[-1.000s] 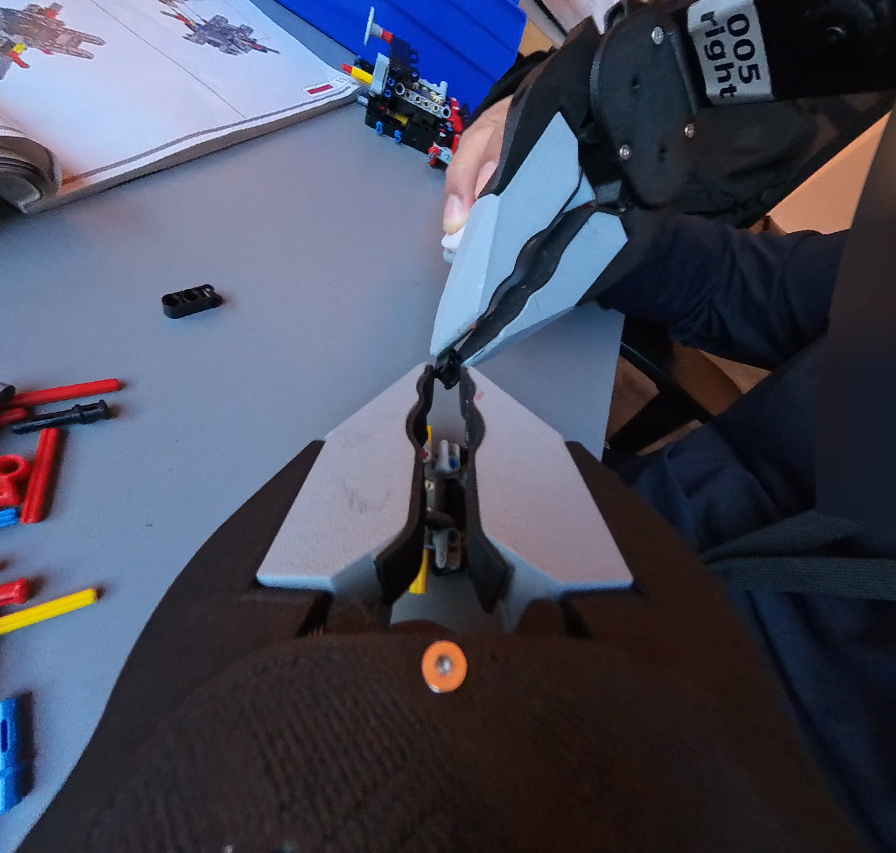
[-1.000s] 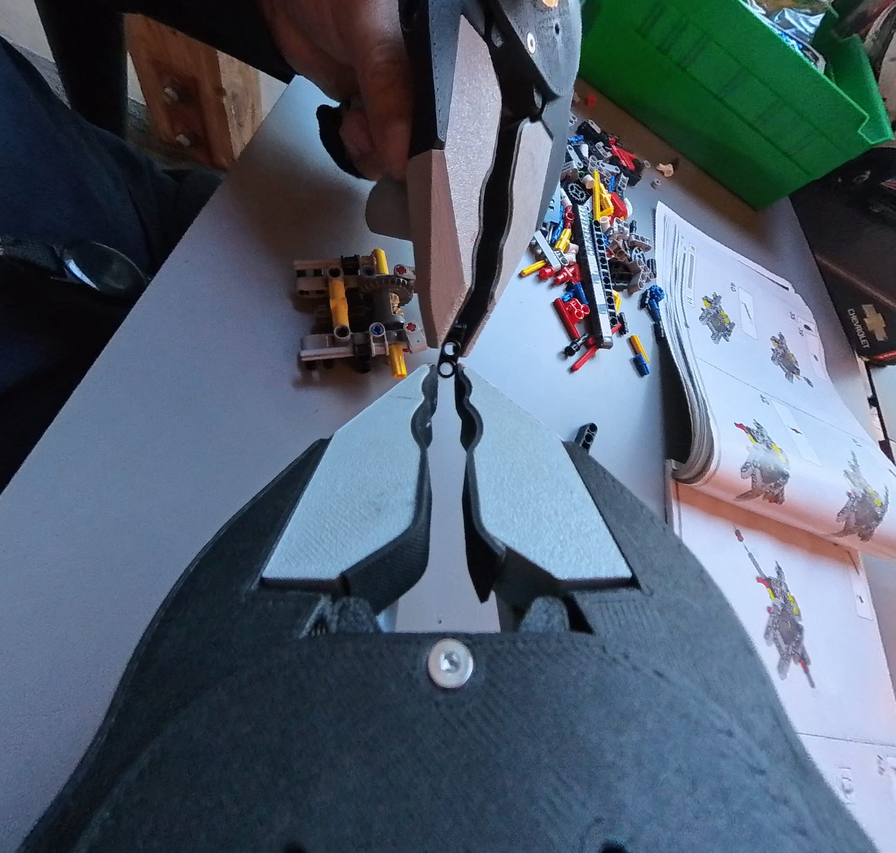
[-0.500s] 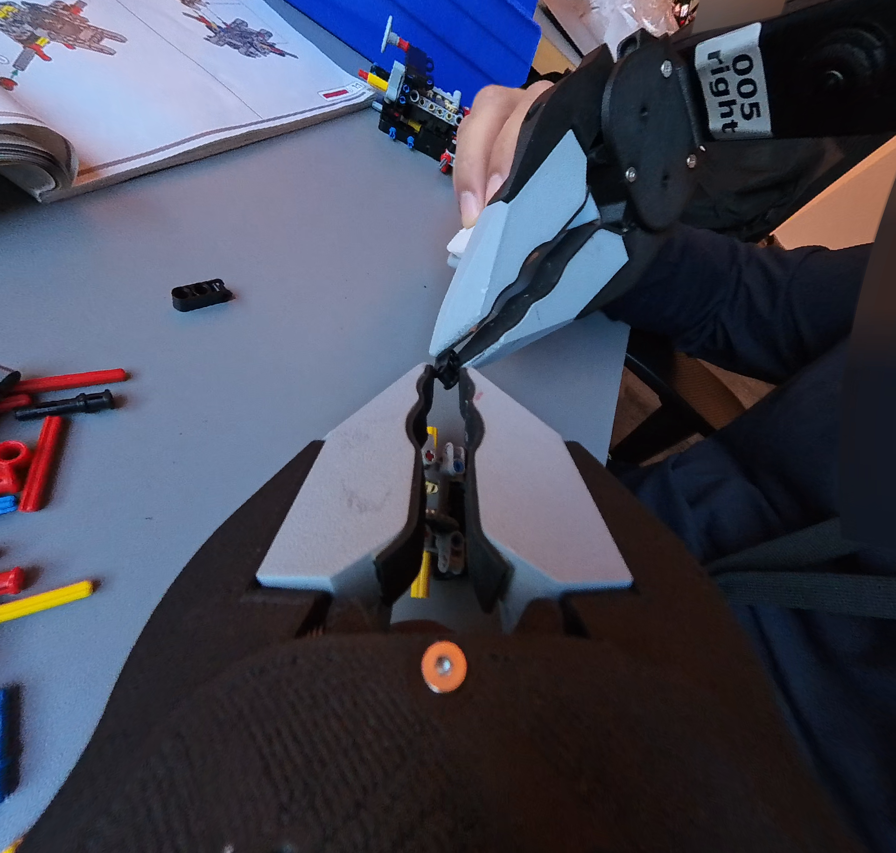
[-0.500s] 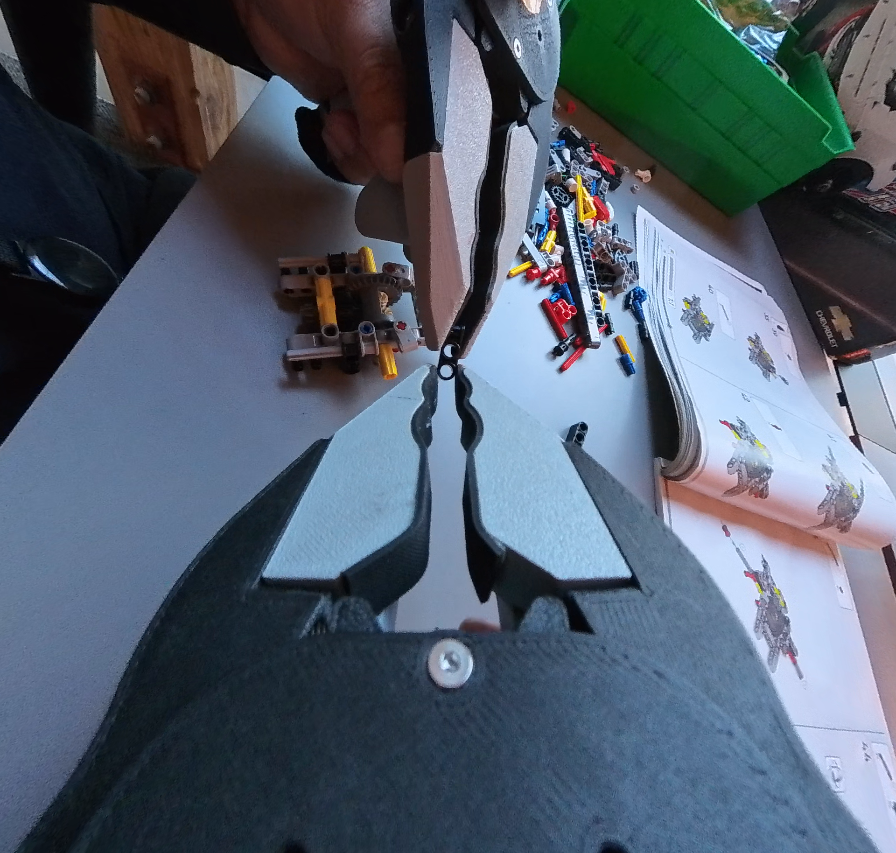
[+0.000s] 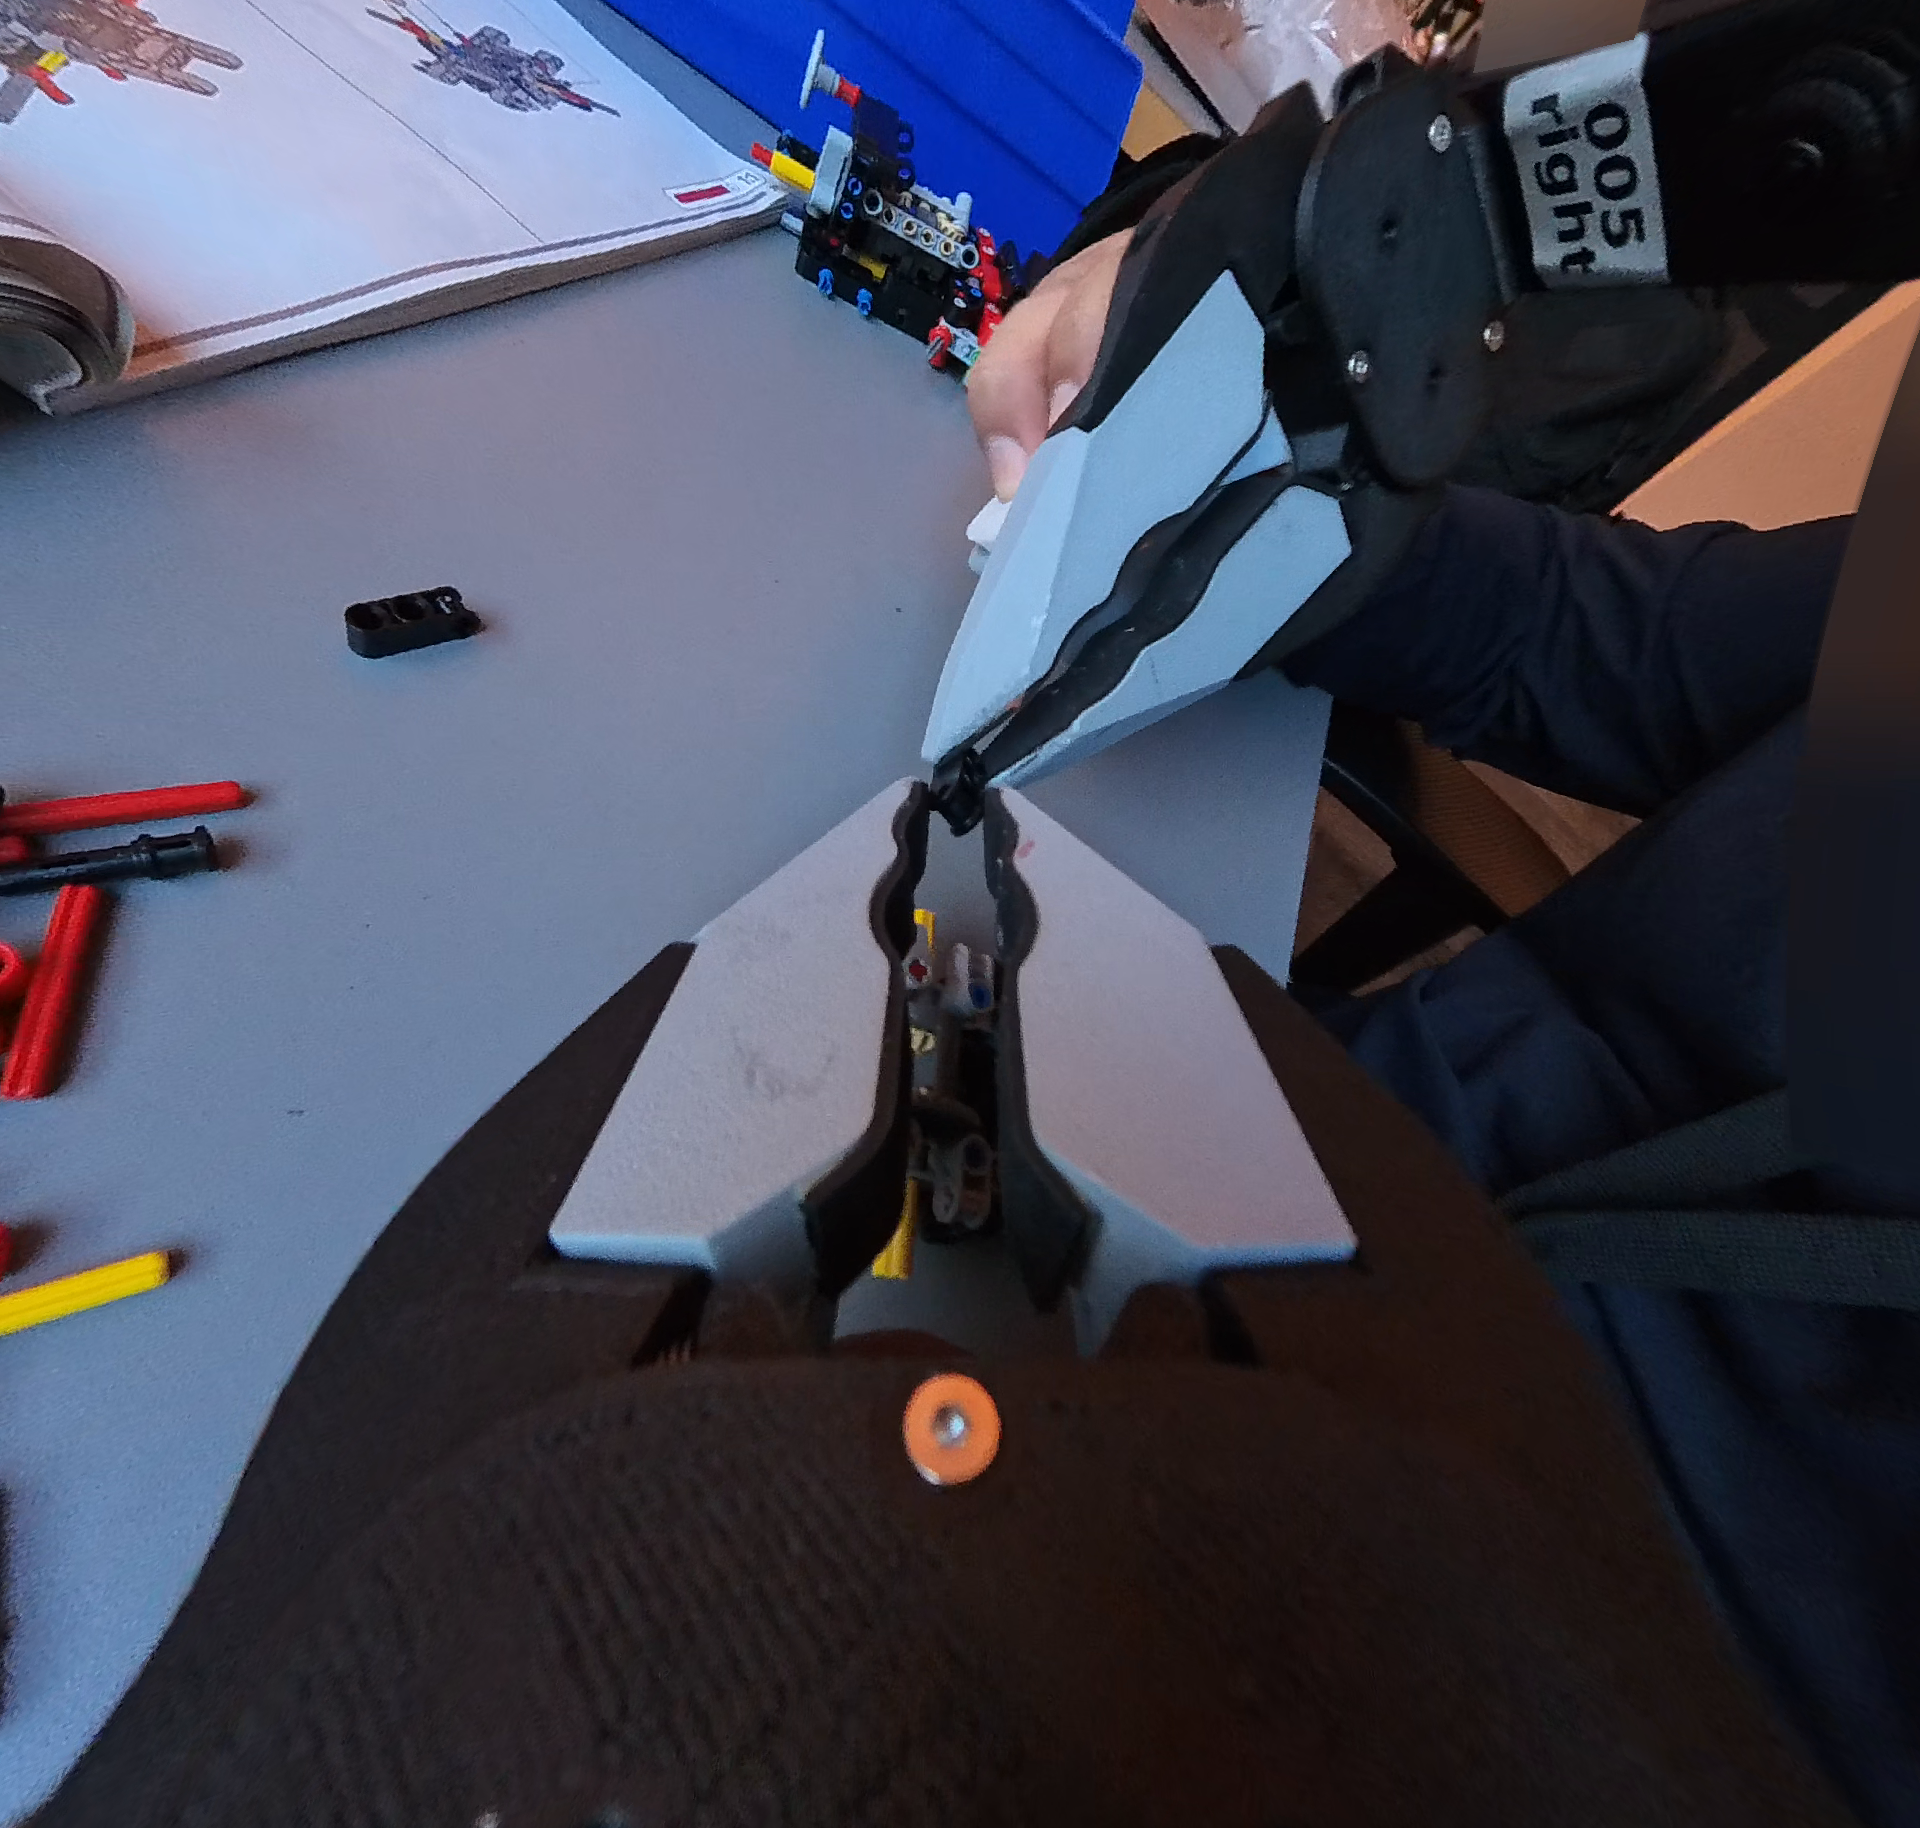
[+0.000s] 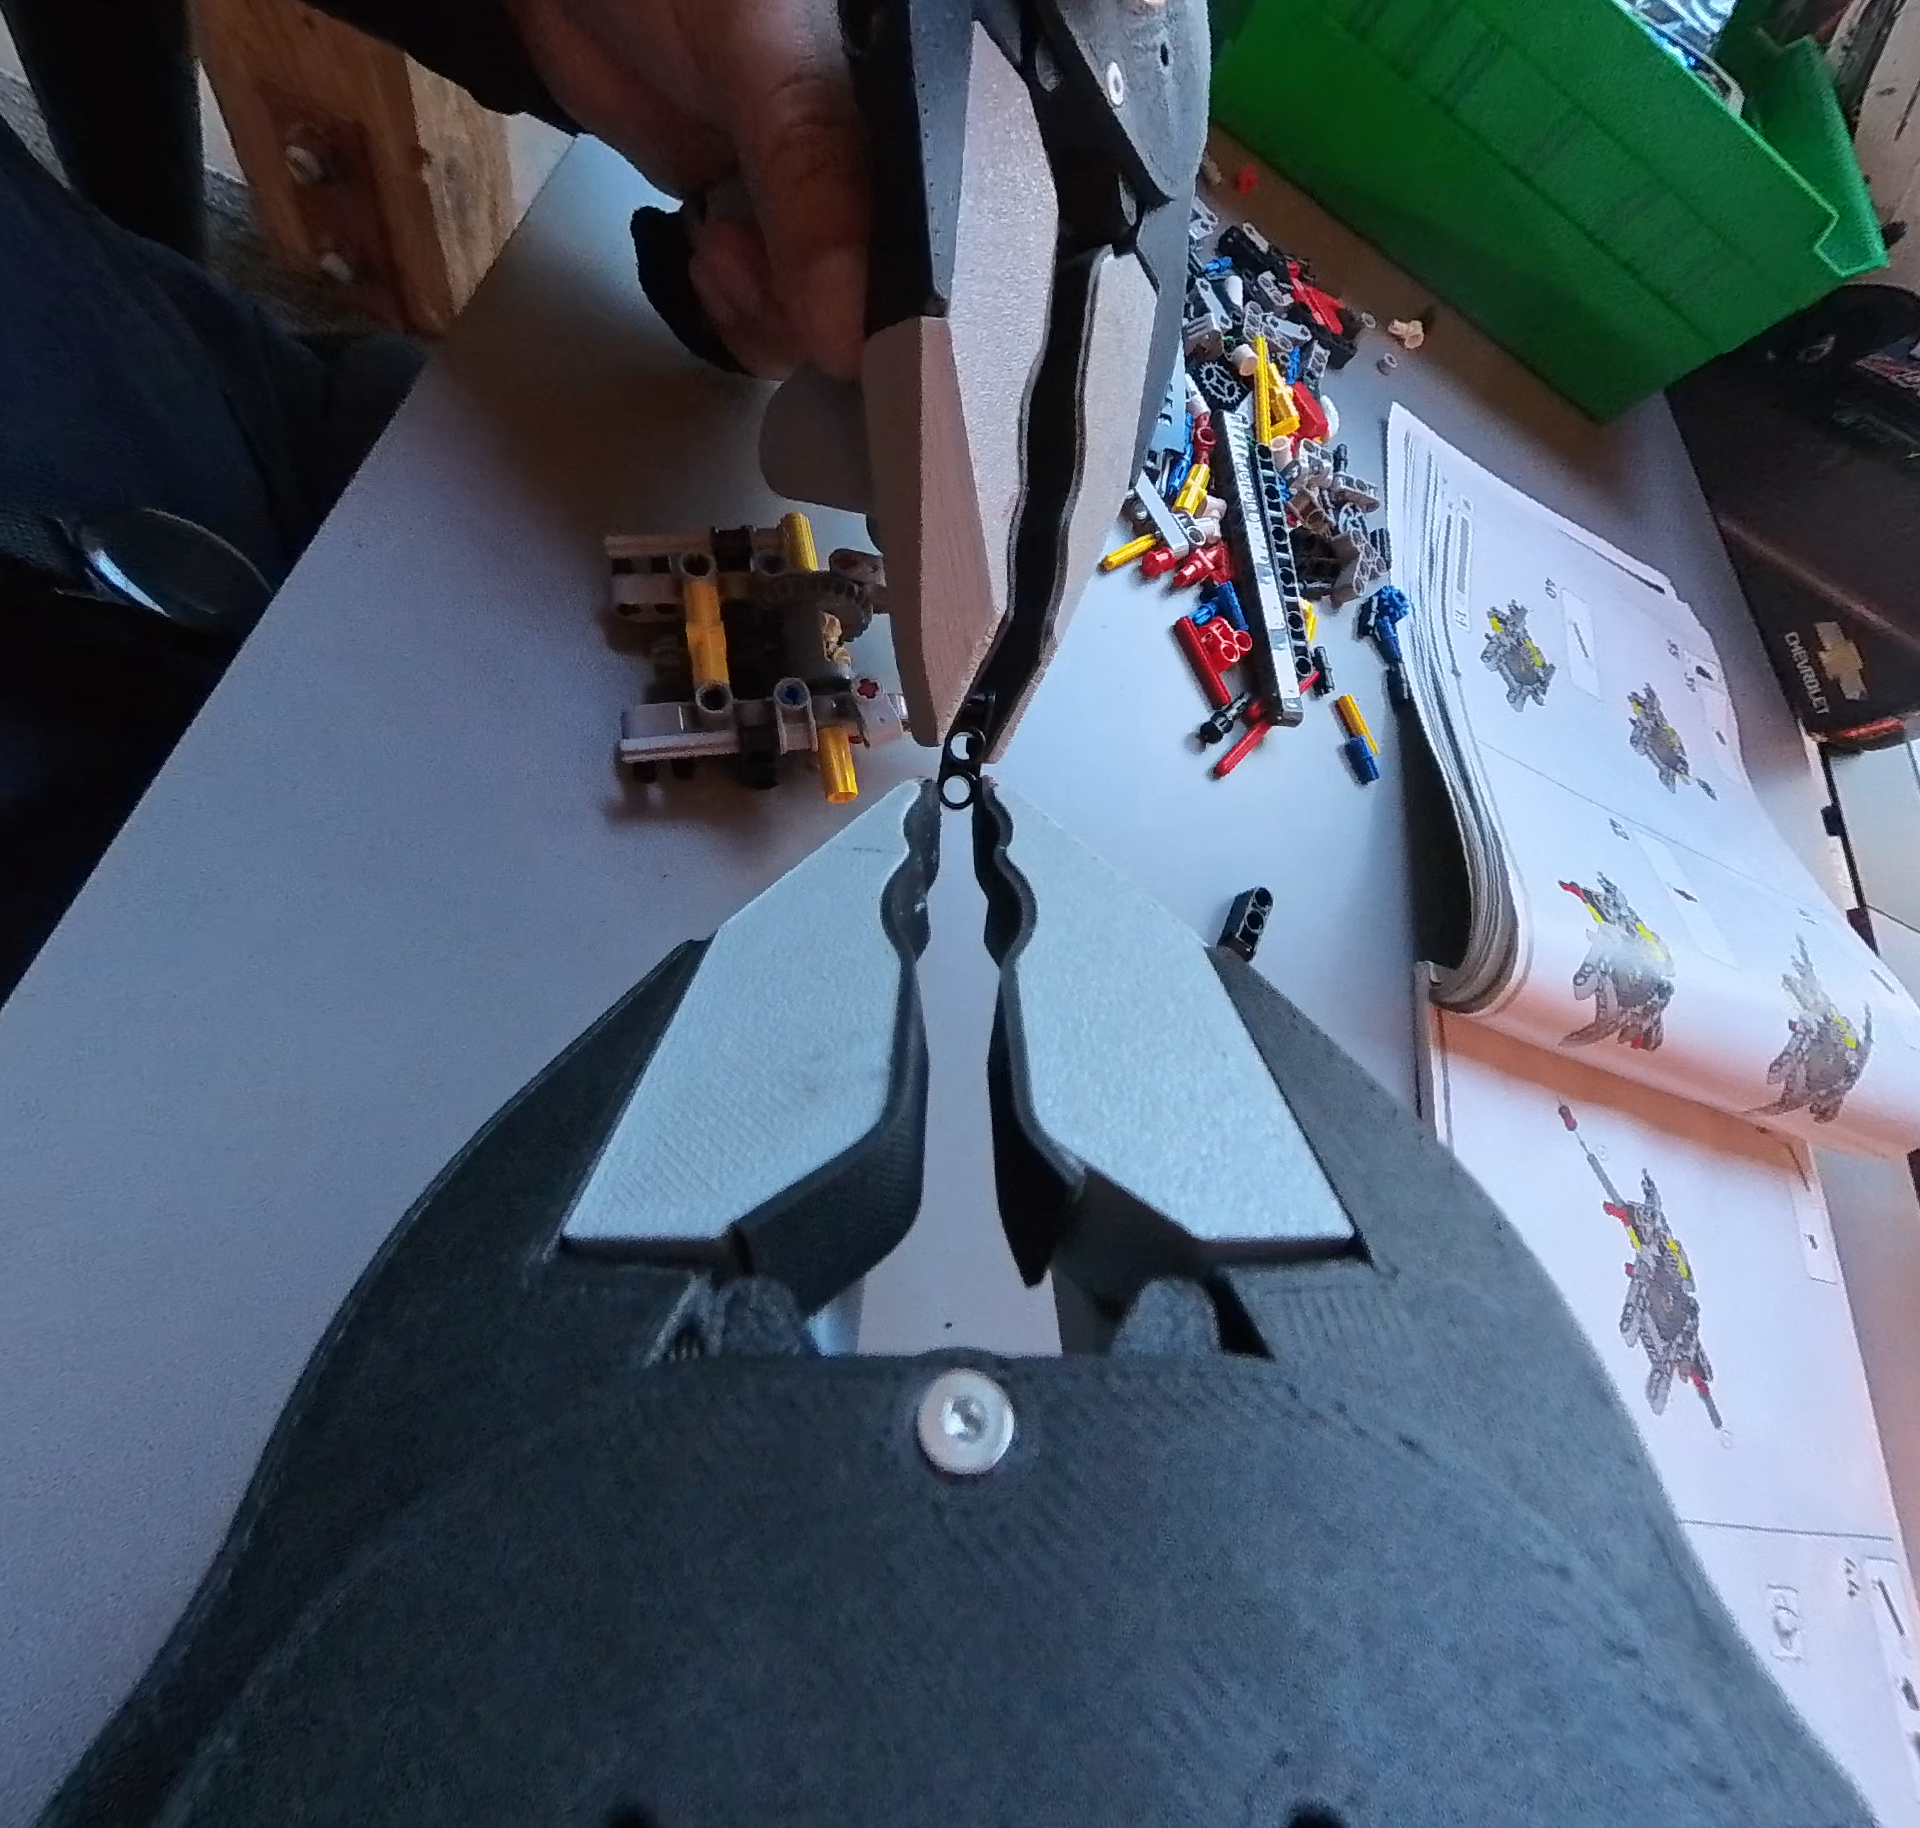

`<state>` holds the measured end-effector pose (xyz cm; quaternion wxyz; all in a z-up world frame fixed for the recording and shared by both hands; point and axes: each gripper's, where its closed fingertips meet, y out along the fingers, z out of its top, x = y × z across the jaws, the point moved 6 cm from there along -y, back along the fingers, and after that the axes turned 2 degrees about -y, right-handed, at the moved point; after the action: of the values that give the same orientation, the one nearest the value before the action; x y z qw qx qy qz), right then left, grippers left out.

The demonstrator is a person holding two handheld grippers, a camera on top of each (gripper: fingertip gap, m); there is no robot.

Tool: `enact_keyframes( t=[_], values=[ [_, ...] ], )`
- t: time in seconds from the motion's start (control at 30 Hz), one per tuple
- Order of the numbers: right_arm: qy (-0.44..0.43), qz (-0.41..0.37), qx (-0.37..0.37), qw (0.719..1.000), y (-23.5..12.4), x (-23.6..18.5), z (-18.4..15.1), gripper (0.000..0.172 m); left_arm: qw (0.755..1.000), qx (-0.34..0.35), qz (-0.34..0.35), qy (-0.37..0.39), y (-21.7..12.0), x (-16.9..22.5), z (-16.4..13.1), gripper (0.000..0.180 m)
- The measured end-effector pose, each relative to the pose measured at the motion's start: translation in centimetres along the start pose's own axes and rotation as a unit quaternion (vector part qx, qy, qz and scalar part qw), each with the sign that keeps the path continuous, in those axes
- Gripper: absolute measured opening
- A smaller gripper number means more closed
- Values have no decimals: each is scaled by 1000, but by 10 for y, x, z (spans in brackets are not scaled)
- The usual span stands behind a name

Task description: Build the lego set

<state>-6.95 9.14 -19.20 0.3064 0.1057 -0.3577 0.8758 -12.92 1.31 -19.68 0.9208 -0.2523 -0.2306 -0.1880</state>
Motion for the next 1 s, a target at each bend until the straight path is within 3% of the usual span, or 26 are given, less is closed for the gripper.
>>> enact_keyframes(
  t=[0.17,0.23,0.37,0.6,0.87,1.0],
  values=[
    [7,16,6,1000,1,-2,1,4,1000,-8,-19,-2,-3,1,-1,9],
    [8,27,8,1000,0,-4,1,4,1000,1,-4,13,-9,3,3,27],
    [11,37,16,999,0,-5,0,4,990,-35,71,113,-20,16,-3,44],
    [-18,52,-15,998,8,-13,-3,4,956,-125,137,229,-3,46,-38,39],
    [2,62,-22,998,12,-14,-6,4,926,-109,227,282,3,46,-41,51],
    [45,88,-8,995,13,-12,-7,4,923,-114,233,283,5,47,-44,53]
  ],
)
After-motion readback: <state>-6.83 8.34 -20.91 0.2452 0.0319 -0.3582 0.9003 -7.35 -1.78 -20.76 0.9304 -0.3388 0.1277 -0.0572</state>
